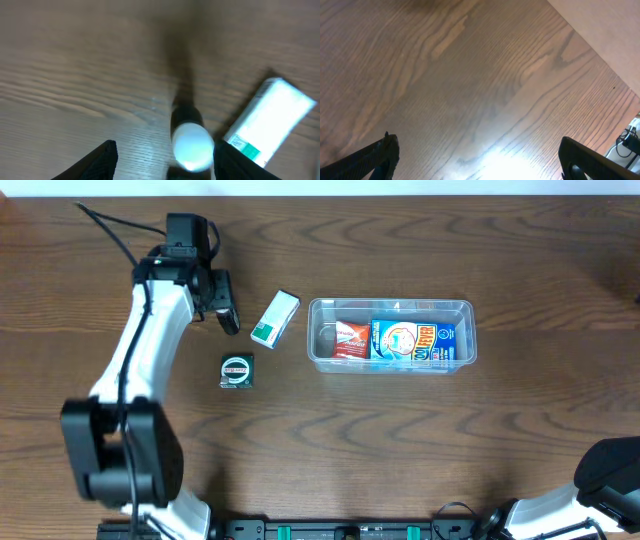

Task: Pack container
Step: 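Lower the left gripper and grasp the white-green box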

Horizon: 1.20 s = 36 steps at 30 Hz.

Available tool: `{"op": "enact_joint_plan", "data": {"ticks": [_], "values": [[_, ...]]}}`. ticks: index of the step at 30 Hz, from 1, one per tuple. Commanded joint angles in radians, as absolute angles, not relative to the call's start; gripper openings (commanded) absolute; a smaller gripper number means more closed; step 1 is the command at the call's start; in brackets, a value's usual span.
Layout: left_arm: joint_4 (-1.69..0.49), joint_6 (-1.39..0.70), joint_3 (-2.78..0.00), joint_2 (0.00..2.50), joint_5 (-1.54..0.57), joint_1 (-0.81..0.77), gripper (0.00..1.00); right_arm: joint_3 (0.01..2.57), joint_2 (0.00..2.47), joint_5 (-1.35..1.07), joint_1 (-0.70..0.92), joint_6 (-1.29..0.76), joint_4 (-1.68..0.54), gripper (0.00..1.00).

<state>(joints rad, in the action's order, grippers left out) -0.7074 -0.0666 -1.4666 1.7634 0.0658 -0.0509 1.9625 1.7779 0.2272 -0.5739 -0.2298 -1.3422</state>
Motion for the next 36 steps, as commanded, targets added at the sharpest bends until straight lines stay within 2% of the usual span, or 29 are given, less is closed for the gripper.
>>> {"op": "enact_joint_plan", "data": {"ticks": [1, 6, 10, 15, 21, 23, 30, 36], "values": [[-0.709, 0.03, -1.482, 1.632, 0.099, -0.101, 0.62, 1.968, 1.769, 0.232, -0.582, -0.223, -1.343, 0.99], [-0.708, 0.152, -1.482, 1.587, 0.053, -0.212, 0.62, 1.968, 1.769, 0.232, -0.582, -0.223, -1.343, 0.99], [-0.708, 0.166, -1.481, 1.615, 0.053, -0.276, 0.62, 1.968, 1.769, 0.232, -0.582, -0.223, -1.343, 0.99], [-0.707, 0.183, -1.481, 1.691, 0.053, -0.294, 0.64, 1.968, 1.769, 0.232, -0.582, -0.223, -1.343, 0.99], [-0.697, 0.183, -1.481, 1.804, 0.052, -0.293, 0.87, 1.968, 1.769, 0.232, -0.582, -0.223, -1.343, 0.99], [-0.694, 0.183, -1.481, 1.842, 0.052, -0.293, 0.9, 1.968, 1.769, 0.232, -0.582, -0.223, -1.343, 0.99], [-0.68, 0.183, -1.481, 1.95, 0.052, -0.293, 0.98, 1.968, 1.769, 0.232, -0.582, -0.223, -1.343, 0.99], [-0.655, 0.184, -1.481, 2.016, 0.052, -0.293, 1.0, 1.968, 1.769, 0.232, -0.582, -0.223, -1.343, 0.99]]}}
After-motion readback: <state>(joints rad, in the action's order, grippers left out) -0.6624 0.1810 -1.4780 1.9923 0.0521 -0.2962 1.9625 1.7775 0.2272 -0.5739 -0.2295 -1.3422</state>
